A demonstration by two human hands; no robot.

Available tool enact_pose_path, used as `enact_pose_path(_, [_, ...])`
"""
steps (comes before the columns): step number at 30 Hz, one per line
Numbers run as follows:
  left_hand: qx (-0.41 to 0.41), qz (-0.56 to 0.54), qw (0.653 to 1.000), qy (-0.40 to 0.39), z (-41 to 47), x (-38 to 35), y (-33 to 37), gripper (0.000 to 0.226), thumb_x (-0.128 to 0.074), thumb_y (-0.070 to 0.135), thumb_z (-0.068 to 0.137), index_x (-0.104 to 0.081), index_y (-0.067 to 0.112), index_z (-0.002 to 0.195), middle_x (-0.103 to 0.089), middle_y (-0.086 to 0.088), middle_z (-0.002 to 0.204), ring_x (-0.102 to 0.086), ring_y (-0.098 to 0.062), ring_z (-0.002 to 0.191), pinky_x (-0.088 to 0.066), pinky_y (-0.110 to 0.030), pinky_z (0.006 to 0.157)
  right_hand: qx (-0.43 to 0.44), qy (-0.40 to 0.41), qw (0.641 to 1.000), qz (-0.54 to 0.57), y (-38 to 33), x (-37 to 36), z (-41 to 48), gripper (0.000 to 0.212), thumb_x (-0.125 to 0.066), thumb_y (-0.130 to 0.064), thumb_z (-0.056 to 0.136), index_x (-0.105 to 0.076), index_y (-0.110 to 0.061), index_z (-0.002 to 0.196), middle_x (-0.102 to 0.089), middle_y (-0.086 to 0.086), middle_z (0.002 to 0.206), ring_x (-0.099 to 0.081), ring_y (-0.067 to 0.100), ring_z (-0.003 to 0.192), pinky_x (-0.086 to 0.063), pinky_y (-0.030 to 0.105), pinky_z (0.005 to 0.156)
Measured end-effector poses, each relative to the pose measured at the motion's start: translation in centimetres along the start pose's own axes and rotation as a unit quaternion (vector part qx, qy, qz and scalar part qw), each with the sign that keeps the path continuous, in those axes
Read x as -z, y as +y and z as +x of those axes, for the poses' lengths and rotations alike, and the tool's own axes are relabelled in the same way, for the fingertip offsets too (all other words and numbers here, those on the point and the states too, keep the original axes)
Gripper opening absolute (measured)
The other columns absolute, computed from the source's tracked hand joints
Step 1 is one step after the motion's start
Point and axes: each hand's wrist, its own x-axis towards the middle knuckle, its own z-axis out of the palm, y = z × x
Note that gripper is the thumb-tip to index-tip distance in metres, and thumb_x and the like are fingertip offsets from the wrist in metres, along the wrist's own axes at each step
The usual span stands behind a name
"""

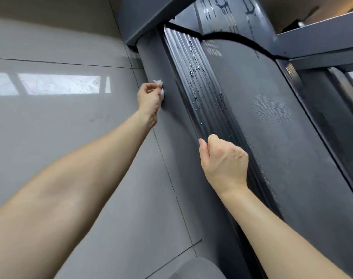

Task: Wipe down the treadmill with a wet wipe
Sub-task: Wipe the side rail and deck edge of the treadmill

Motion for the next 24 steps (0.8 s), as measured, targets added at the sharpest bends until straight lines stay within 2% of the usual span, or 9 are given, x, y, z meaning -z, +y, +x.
enact_pose_path(3, [-0.022, -0.016, 1.000, -0.005, -5.7, -0.1, -2.5, 0.016, -0.068, 0.017, 0.099, -0.058, 0.019, 0.087, -0.061, 0.007, 0.081, -0.056, 0.005, 0.065, -0.046, -0.012, 0.071, 0.000, -0.002, 1.000, 0.014, -0.1, 0.0, 0.2, 0.049, -0.071, -0.025, 0.094, -0.029, -0.021, 0.069, -0.027, -0.007, 0.052, -0.023, 0.020, 0.043, -0.016, 0.026, 0.050])
enact_pose_path(8, [-0.016, 0.008, 0.995, -0.096, -16.9, 2.0, -7.5, 0.014, -0.064, 0.008, 0.100, -0.057, 0.007, 0.088, -0.064, 0.010, 0.078, -0.052, -0.008, 0.067, -0.047, -0.020, 0.067, -0.001, 0.022, 0.999, 0.026, 0.1, -0.1, 0.1, 0.041, -0.059, -0.030, 0.097, -0.029, -0.022, 0.070, -0.028, -0.007, 0.054, -0.023, 0.019, 0.046, -0.016, 0.027, 0.052])
enact_pose_path(11, [-0.063, 0.025, 0.992, -0.104, -14.1, 1.0, -6.1, 0.017, -0.063, 0.004, 0.100, -0.057, 0.010, 0.085, -0.061, 0.010, 0.076, -0.051, -0.006, 0.065, -0.046, -0.022, 0.066, 0.001, 0.025, 0.999, 0.027, 0.1, -0.1, 0.1, 0.041, -0.057, -0.030, 0.097, -0.028, -0.022, 0.070, -0.027, -0.008, 0.054, -0.023, 0.019, 0.046, -0.016, 0.027, 0.052])
enact_pose_path(14, [-0.113, 0.012, 0.991, -0.073, -6.7, -1.0, -1.4, 0.022, -0.065, 0.002, 0.098, -0.059, 0.015, 0.082, -0.063, 0.006, 0.081, -0.053, 0.001, 0.064, -0.045, -0.020, 0.065, -0.001, 0.031, 0.999, 0.023, 0.1, -0.1, 0.1, 0.042, -0.056, -0.029, 0.099, -0.027, -0.021, 0.069, -0.025, -0.008, 0.053, -0.021, 0.020, 0.044, -0.013, 0.028, 0.051])
enact_pose_path(17, [-0.139, 0.067, 0.987, -0.041, -2.8, -1.4, 1.7, 0.020, -0.067, 0.007, 0.097, -0.059, 0.017, 0.081, -0.062, 0.009, 0.076, -0.053, 0.005, 0.061, -0.047, -0.019, 0.066, -0.016, 0.030, 0.999, 0.024, -0.1, 0.1, 0.3, 0.042, -0.050, -0.029, 0.102, -0.027, -0.021, 0.068, -0.024, -0.008, 0.052, -0.021, 0.019, 0.042, -0.011, 0.027, 0.050])
enact_pose_path(19, [-0.153, 0.085, 0.983, -0.057, -4.4, -1.1, 0.9, 0.015, -0.064, 0.005, 0.096, -0.060, 0.014, 0.085, -0.062, 0.011, 0.074, -0.054, -0.001, 0.064, -0.048, -0.025, 0.069, -0.020, 0.036, 0.999, 0.029, -0.1, 0.1, 0.3, 0.040, -0.046, -0.029, 0.103, -0.027, -0.021, 0.069, -0.024, -0.008, 0.052, -0.021, 0.019, 0.042, -0.014, 0.027, 0.051])
enact_pose_path(21, [-0.178, 0.098, 0.974, -0.100, -8.8, -0.7, -1.7, 0.013, -0.059, -0.002, 0.096, -0.058, 0.008, 0.088, -0.063, 0.004, 0.076, -0.054, -0.009, 0.065, -0.047, -0.026, 0.067, -0.017, 0.047, 0.998, 0.033, -0.1, 0.0, 0.3, 0.039, -0.043, -0.030, 0.104, -0.028, -0.022, 0.070, -0.025, -0.008, 0.052, -0.024, 0.021, 0.041, -0.016, 0.027, 0.051])
enact_pose_path(24, [-0.223, 0.124, 0.955, -0.152, -16.8, 1.0, -5.6, 0.015, -0.058, -0.009, 0.094, -0.057, 0.005, 0.088, -0.059, -0.005, 0.082, -0.057, -0.016, 0.071, -0.049, -0.029, 0.070, -0.003, 0.054, 0.998, 0.035, 0.1, -0.2, 0.2, 0.035, -0.043, -0.031, 0.104, -0.031, -0.024, 0.072, -0.039, -0.002, 0.048, -0.041, 0.027, 0.038, -0.019, 0.028, 0.051])
